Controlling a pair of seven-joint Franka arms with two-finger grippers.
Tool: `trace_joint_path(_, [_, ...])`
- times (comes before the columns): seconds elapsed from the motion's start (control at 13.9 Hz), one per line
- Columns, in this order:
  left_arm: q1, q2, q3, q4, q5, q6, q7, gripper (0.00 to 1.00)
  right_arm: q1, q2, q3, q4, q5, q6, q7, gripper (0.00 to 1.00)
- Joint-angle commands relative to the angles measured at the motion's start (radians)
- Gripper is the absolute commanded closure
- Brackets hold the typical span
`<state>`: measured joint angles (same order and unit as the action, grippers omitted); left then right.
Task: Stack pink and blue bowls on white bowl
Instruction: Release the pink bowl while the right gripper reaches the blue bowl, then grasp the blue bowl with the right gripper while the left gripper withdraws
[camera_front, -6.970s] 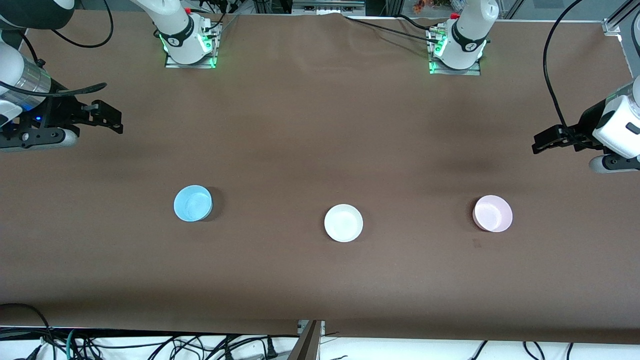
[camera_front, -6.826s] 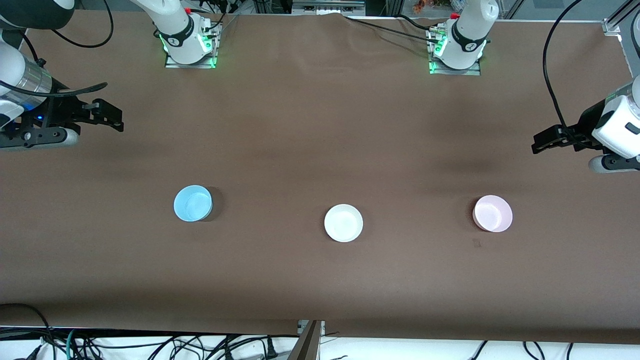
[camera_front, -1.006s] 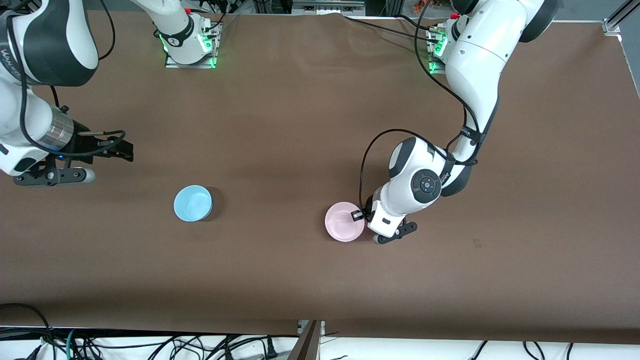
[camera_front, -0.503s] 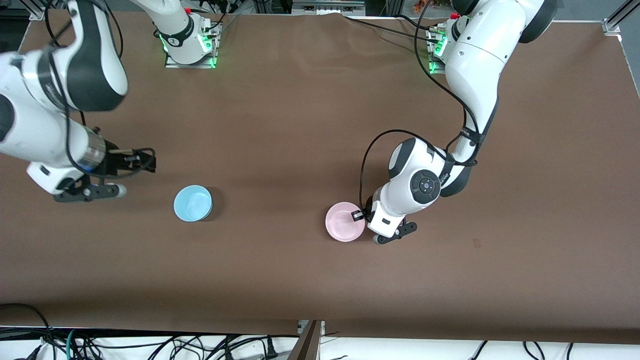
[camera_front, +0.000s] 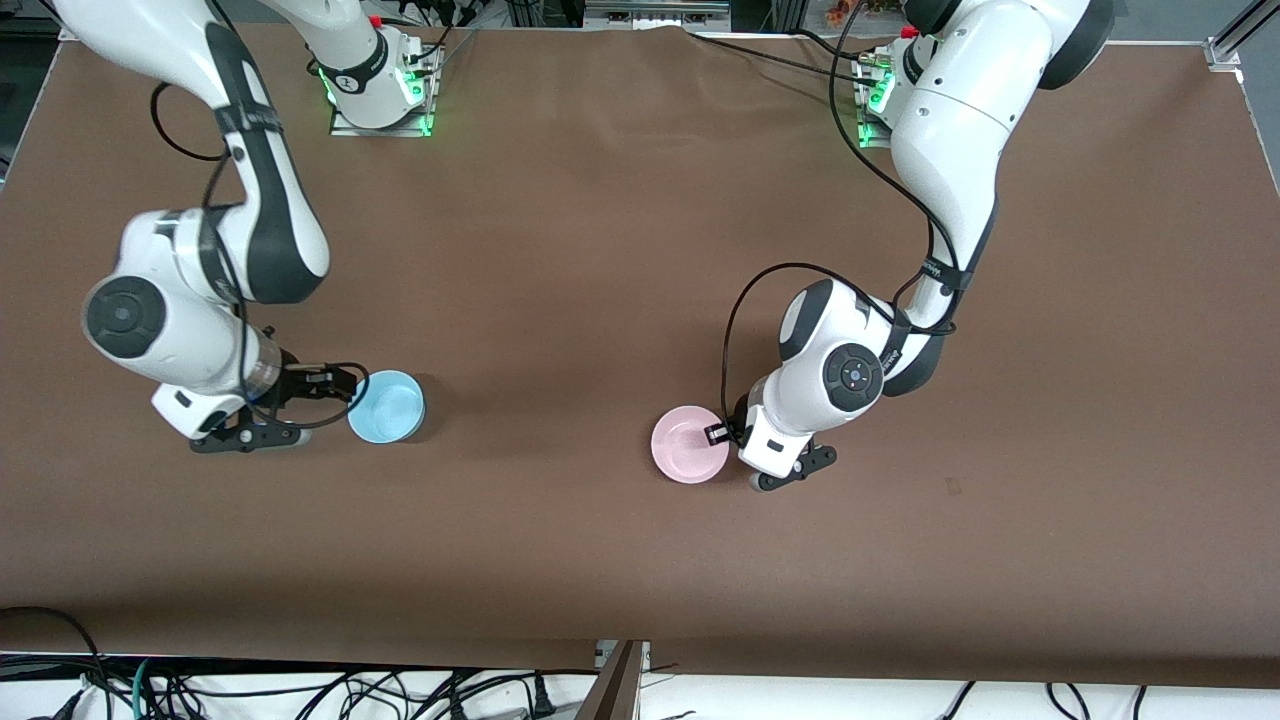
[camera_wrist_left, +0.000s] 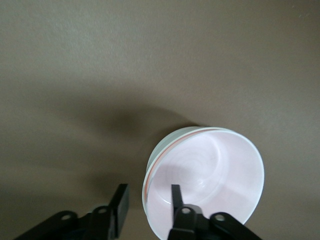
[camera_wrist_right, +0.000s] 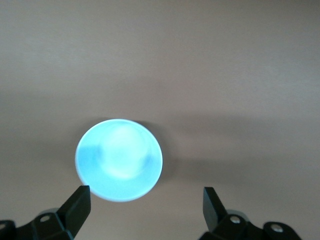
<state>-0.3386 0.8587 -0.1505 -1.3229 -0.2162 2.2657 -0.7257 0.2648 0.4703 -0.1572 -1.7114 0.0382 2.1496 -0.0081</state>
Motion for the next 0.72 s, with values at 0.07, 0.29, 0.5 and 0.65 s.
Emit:
trace_joint_path(0.07, [0.05, -0.091, 0.006, 0.008, 0.029, -0.127, -0.008, 0.0, -0.002, 0.086, 0.001, -0.019, 0.066, 0.099, -0.015, 0.01])
trace_joint_path(0.29, [0.111, -0.225, 0.069, 0.005, 0.066, -0.328, -0.003, 0.0, -0.006, 0.126, 0.001, -0.028, 0.071, 0.118, -0.016, 0.05])
trace_joint_path(0.5, [0.208, -0.355, 0.069, -0.001, 0.169, -0.512, 0.156, 0.0, -0.012, 0.139, 0.002, -0.039, 0.075, 0.119, -0.015, 0.36])
trace_joint_path(0.65, [0.266, -0.423, 0.072, -0.001, 0.196, -0.578, 0.326, 0.0, -0.013, 0.148, 0.002, -0.04, 0.075, 0.119, -0.016, 0.62])
